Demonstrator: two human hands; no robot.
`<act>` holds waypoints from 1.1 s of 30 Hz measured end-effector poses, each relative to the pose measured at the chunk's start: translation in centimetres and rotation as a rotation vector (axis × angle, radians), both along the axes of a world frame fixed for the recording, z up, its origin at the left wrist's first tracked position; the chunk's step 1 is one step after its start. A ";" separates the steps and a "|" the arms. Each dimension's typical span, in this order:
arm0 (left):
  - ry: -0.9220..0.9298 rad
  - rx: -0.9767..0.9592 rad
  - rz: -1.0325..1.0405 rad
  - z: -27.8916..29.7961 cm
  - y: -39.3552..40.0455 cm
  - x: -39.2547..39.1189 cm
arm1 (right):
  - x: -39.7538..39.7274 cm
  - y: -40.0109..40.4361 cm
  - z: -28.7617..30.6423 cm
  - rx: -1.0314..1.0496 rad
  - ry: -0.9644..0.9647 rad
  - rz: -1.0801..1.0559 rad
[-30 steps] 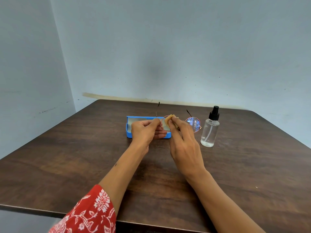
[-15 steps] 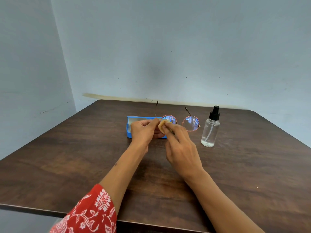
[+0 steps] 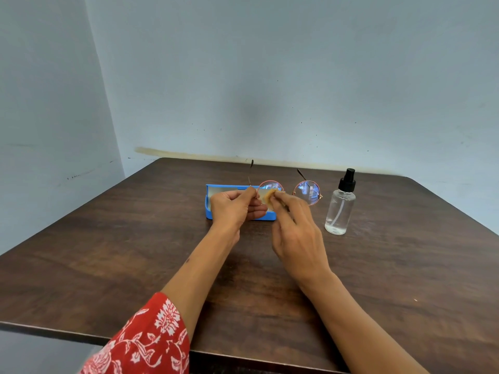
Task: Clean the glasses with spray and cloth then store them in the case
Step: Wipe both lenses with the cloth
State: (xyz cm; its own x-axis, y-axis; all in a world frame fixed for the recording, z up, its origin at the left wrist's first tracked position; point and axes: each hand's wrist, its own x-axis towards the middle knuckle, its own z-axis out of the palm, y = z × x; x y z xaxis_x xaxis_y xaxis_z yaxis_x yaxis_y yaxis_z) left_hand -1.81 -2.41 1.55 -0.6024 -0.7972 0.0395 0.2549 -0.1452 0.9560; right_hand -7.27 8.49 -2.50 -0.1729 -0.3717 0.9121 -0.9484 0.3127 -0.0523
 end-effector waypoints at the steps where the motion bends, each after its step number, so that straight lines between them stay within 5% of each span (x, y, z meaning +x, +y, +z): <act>1: -0.004 0.009 -0.001 0.1 0.0 0.0 | -0.2 0.1 0.0 -0.031 -0.026 -0.025; 33: -0.010 -0.006 -0.022 -0.1 0.2 0.0 | 0.1 -0.3 -0.2 0.042 0.068 -0.038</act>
